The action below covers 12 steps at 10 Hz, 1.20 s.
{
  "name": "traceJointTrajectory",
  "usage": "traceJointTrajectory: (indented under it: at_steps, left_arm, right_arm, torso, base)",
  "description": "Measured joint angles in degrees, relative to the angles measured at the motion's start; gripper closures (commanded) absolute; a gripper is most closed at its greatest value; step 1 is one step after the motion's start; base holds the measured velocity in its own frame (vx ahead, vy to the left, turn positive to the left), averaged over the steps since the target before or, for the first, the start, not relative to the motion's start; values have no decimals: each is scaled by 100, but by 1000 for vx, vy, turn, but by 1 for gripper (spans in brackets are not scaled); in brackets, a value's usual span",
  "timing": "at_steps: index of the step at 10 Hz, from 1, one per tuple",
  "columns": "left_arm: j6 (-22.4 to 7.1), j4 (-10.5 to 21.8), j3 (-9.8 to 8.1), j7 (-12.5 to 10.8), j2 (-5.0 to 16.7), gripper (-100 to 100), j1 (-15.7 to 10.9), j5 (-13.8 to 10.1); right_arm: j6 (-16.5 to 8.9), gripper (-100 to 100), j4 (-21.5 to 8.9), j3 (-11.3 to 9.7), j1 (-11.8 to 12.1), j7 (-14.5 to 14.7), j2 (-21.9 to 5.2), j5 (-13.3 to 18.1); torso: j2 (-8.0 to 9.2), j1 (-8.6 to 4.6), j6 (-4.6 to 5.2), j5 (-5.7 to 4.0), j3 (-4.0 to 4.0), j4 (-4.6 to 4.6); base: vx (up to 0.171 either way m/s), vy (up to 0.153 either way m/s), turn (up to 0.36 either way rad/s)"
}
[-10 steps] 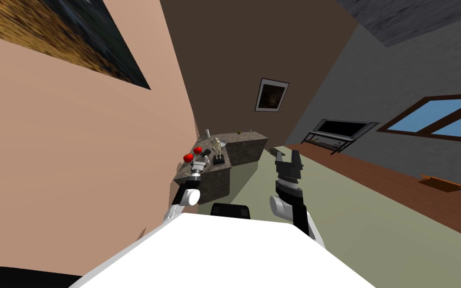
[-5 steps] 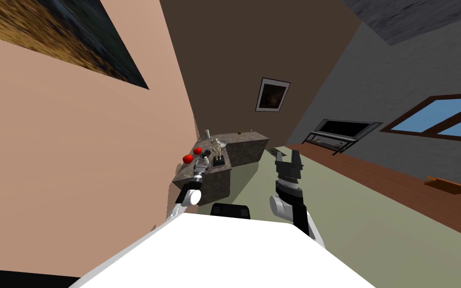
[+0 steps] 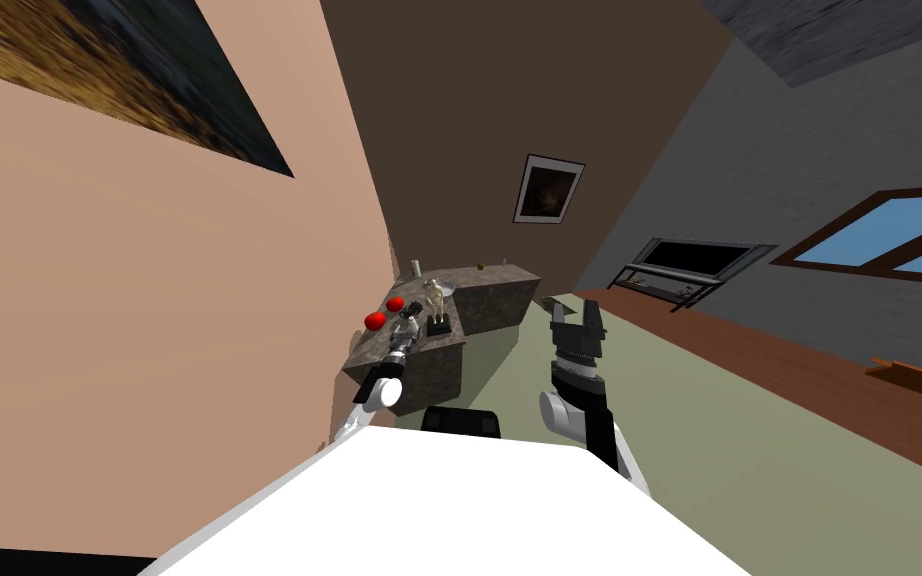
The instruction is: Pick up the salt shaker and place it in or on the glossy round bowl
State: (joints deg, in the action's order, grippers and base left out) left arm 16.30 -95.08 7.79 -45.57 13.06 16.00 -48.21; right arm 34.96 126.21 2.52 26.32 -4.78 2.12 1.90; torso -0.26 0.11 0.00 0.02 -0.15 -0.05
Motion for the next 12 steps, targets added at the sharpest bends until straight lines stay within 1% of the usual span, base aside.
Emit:
traceJointTrajectory:
  at_steps: [4, 5, 6, 7, 8, 9, 10, 11, 12]
  left_arm:
    - [-146, 422, 49, -382, 95, -100, -171, -197]
    - [-160, 428, 49, -400, 97, 0, -173, -201]
    - [-159, 428, 49, -399, 96, -100, -173, -201]
    - [-154, 522, -13, -480, 45, -100, -298, -67]
    - [-113, 674, -28, -595, 75, -100, -452, 7]
    - [-76, 871, -25, -652, 81, -100, -576, 32]
    - [-54, 1029, -88, -761, 52, -100, -745, 167]
    - [-52, 1145, -132, -841, 32, -100, -894, 246]
    - [-19, 1304, -119, -888, 45, -100, -985, 274]
  right_arm:
    - [0, 0, 0, 0, 0, 0, 0, 0]
    - [0, 0, 0, 0, 0, 0, 0, 0]
    - [0, 0, 0, 0, -1, 0, 0, 0]
    - [0, 0, 0, -1, -1, 0, 0, 0]
    - [0, 0, 0, -1, -2, 0, 0, 0]
    - [0, 0, 0, -1, -1, 0, 0, 0]
    - [0, 0, 0, -1, -2, 0, 0, 0]
    - [0, 0, 0, -1, -2, 0, 0, 0]
    - [0, 0, 0, -1, -1, 0, 0, 0]
  torso:
    - [-9, 2, 0, 0, -5, -2]
    - [4, -4, 0, 0, 1, 0]
    - [17, -9, 0, -2, 9, 3]
    - [34, -10, 1, -2, 19, 7]
    - [46, -10, 1, -2, 26, 9]
    - [43, -9, 0, -2, 24, 9]
    - [51, -10, 1, -2, 28, 10]
    - [51, -11, 1, -2, 29, 11]
    - [41, -11, 0, -2, 24, 9]
  base:
    - [69, 24, 9]
    - [8, 3, 0]
    - [-43, 4, -14]
    - [-69, 3, -14]
    - [-44, 4, 0]
    - [-75, 4, -14]
    - [-72, 1, -12]
    - [-30, 0, -1]
    - [0, 0, 0]
